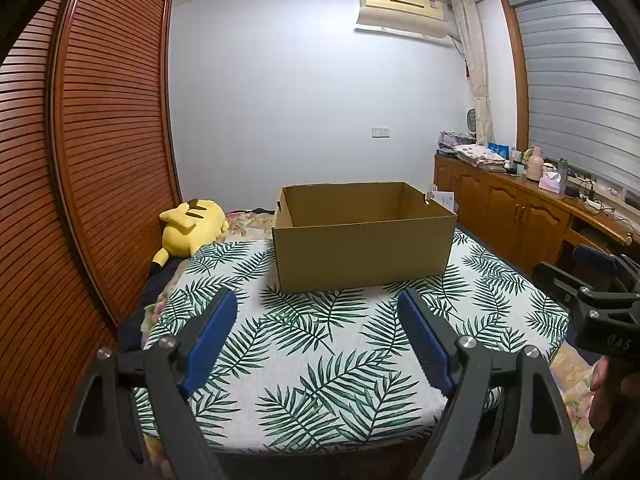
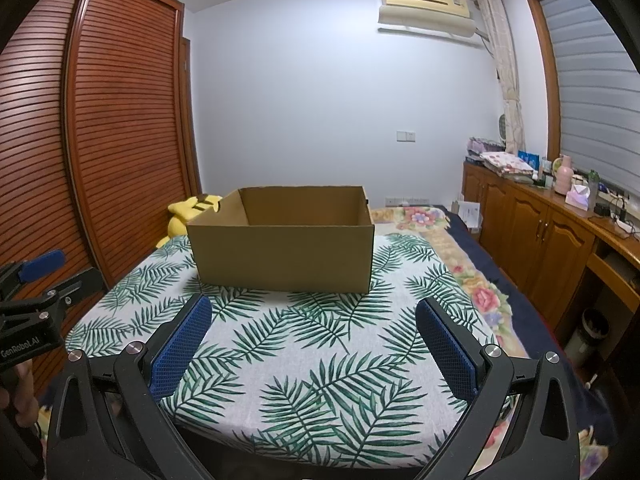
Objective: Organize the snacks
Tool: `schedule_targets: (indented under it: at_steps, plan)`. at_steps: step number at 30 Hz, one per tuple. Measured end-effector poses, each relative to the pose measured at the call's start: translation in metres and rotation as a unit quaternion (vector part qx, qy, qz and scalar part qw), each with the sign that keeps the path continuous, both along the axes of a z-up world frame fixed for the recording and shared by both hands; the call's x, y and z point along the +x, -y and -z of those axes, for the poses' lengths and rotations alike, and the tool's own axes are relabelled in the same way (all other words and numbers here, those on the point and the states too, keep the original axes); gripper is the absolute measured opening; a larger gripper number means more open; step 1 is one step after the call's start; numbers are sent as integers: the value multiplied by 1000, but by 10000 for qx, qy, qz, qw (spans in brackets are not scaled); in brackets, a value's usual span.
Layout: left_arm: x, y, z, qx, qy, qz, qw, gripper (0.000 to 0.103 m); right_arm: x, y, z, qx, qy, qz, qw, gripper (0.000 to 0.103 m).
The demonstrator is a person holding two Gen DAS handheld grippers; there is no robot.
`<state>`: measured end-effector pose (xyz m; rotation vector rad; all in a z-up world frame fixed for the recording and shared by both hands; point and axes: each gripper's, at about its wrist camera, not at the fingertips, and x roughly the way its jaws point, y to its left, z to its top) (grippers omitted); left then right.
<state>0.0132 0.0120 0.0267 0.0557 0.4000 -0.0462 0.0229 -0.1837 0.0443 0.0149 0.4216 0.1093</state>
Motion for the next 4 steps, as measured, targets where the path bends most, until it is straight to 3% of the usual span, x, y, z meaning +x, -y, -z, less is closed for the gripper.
schedule_targets:
  at_steps: [4]
  plan:
    - [0, -1, 0, 17, -17, -5, 10000, 83, 0, 0, 0, 6, 0, 4, 10000, 103]
